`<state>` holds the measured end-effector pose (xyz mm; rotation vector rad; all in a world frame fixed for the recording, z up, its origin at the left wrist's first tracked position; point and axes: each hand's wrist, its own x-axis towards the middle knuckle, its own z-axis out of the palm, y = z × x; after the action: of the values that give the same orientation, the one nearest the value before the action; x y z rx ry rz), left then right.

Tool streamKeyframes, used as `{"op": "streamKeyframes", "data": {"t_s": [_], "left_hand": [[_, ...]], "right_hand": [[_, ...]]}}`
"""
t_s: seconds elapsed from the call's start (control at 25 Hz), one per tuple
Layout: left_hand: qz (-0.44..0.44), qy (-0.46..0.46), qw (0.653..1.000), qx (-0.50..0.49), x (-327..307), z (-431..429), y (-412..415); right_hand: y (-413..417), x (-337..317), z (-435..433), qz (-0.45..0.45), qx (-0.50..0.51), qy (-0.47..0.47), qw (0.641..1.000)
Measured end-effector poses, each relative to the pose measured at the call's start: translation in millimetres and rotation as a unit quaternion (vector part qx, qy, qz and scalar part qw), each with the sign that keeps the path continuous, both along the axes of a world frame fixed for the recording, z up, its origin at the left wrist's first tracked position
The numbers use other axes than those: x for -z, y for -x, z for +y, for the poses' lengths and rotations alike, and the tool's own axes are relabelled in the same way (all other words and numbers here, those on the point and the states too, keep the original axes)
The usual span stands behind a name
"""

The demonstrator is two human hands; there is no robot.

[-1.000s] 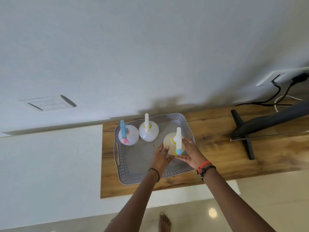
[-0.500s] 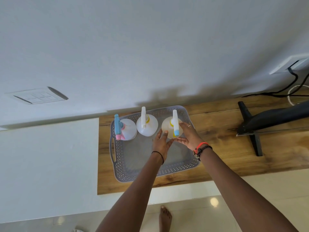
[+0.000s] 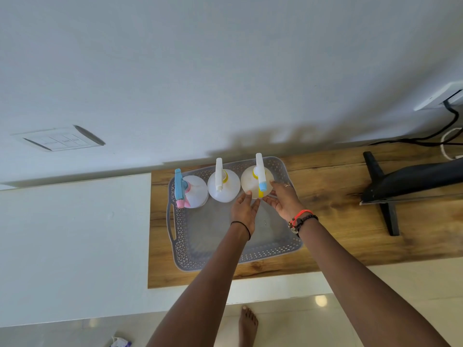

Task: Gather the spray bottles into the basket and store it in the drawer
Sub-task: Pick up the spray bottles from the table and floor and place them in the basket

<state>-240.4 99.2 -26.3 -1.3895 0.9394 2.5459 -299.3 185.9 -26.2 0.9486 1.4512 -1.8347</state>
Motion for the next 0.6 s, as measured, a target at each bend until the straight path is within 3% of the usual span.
{"op": "streamKeyframes", "data": {"t_s": [0.24, 0.6], "left_hand": [[-0.008, -0.008, 1.000, 0.004, 1, 0, 1], [-0.050, 0.053, 0.995, 0.075, -5, -6, -15]], "right_hand": [[-2, -4, -4, 0.005, 0.046, -0.004, 0.999], [-24, -8, 0, -0.006, 0.053, -0.039, 0.998]]}}
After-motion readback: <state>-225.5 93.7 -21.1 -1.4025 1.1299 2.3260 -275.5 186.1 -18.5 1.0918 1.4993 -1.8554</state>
